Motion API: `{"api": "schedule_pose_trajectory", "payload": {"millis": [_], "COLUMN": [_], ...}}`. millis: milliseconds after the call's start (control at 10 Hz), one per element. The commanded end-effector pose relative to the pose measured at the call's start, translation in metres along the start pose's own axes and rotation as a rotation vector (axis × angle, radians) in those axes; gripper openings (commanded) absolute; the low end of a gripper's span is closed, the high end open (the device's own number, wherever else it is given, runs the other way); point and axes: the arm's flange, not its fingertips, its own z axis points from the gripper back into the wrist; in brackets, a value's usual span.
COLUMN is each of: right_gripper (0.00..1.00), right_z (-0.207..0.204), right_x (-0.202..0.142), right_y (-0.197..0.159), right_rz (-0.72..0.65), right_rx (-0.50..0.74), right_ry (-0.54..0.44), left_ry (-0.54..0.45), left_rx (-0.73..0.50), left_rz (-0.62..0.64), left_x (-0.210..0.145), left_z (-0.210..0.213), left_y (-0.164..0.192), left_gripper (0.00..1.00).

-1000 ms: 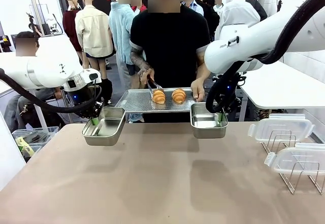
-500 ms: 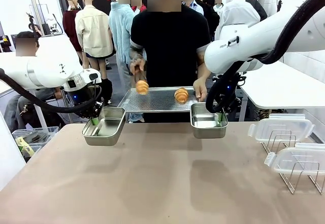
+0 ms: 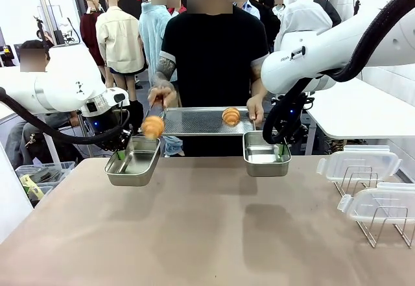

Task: Place the bread in airtight containers.
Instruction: Once an object is inside an Airtight Container , place the container in the center of the table.

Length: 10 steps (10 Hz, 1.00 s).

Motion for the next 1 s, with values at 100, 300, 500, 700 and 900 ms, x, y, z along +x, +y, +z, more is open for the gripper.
{"api": "schedule_pose_trajectory", "payload": {"millis": [100, 300, 500, 700, 900], "right_gripper": [0.0, 0.0, 0.0, 0.0, 0.0], "right_z": [0.0019, 0.0019, 0.0019, 0.0019, 0.0019], "right_x": [-0.0046, -0.0046, -0.0046, -0.0046, -0.0046], "right_y": [-0.0024, -0.0024, -0.0024, -0.0024, -0.0024], "right_rz": [0.003, 0.003, 0.003, 0.003, 0.003], "right_rx": [0.005, 0.005, 0.005, 0.005, 0.005], "right_ry": [-0.001, -0.001, -0.001, -0.001, -0.001], "left_ry": [-0.005, -0.005, -0.005, -0.005, -0.005], "left_rx": [0.002, 0.002, 0.002, 0.002, 0.002], "left_rz": [-0.013, -0.013, -0.013, -0.013, -0.013], "left_x": [0.0009, 0.0009, 0.0009, 0.0009, 0.0009], "left_z": [0.0037, 0.0037, 0.0037, 0.0037, 0.0037], "left_y": [0.0006, 0.0006, 0.0006, 0.0006, 0.0006], "left_gripper": [0.0, 0.0, 0.0, 0.0, 0.0]}}
